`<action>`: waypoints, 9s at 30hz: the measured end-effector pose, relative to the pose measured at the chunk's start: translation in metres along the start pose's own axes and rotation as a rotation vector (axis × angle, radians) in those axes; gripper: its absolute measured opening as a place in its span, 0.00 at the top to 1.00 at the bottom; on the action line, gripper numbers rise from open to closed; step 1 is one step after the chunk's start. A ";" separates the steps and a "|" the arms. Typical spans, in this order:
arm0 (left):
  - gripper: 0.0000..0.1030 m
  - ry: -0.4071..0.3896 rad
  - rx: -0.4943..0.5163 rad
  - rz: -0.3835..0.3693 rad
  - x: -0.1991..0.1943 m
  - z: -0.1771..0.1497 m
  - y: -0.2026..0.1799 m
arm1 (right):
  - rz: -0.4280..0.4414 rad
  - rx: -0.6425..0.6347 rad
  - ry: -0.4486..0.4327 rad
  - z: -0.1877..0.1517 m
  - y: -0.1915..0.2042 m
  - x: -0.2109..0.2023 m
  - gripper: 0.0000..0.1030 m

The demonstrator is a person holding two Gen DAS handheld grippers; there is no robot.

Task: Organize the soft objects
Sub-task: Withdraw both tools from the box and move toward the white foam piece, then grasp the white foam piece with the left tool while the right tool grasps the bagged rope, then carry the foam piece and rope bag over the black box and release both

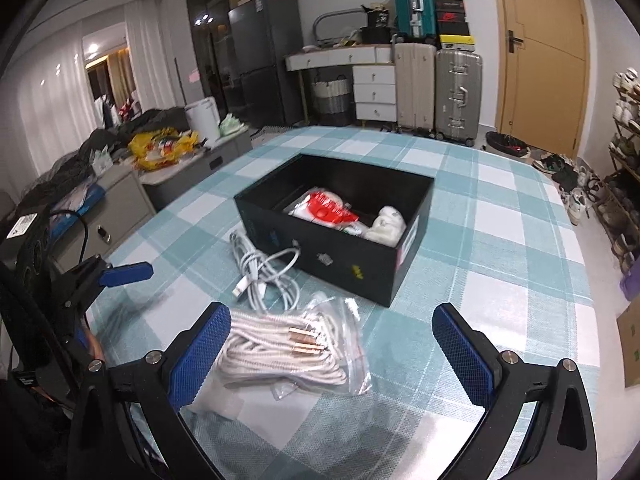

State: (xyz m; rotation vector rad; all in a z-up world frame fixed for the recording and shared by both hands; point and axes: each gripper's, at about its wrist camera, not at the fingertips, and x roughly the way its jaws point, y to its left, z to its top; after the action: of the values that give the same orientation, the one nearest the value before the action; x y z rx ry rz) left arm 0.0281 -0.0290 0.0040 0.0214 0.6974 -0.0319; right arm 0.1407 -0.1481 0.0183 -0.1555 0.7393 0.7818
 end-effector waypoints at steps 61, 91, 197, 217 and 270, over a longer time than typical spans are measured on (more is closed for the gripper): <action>0.38 0.097 -0.004 -0.106 0.010 -0.027 -0.013 | 0.068 -0.039 0.125 -0.013 0.030 0.053 0.01; 0.41 0.076 -0.010 -0.108 0.013 -0.026 -0.010 | 0.129 -0.035 0.082 -0.009 0.025 0.045 0.55; 0.40 -0.139 -0.137 0.043 0.028 0.095 0.062 | -0.044 0.200 -0.276 0.052 -0.007 -0.015 0.61; 0.40 -0.115 -0.080 0.042 0.066 0.116 0.044 | -0.119 0.174 -0.287 0.068 -0.018 0.028 0.61; 0.36 -0.029 0.000 0.016 0.092 0.110 0.031 | -0.114 0.123 -0.185 0.066 -0.036 0.080 0.45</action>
State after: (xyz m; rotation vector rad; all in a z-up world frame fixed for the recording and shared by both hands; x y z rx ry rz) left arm 0.1698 -0.0030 0.0293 0.0265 0.6683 -0.0165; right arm 0.2400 -0.1012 0.0097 -0.0138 0.5960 0.6310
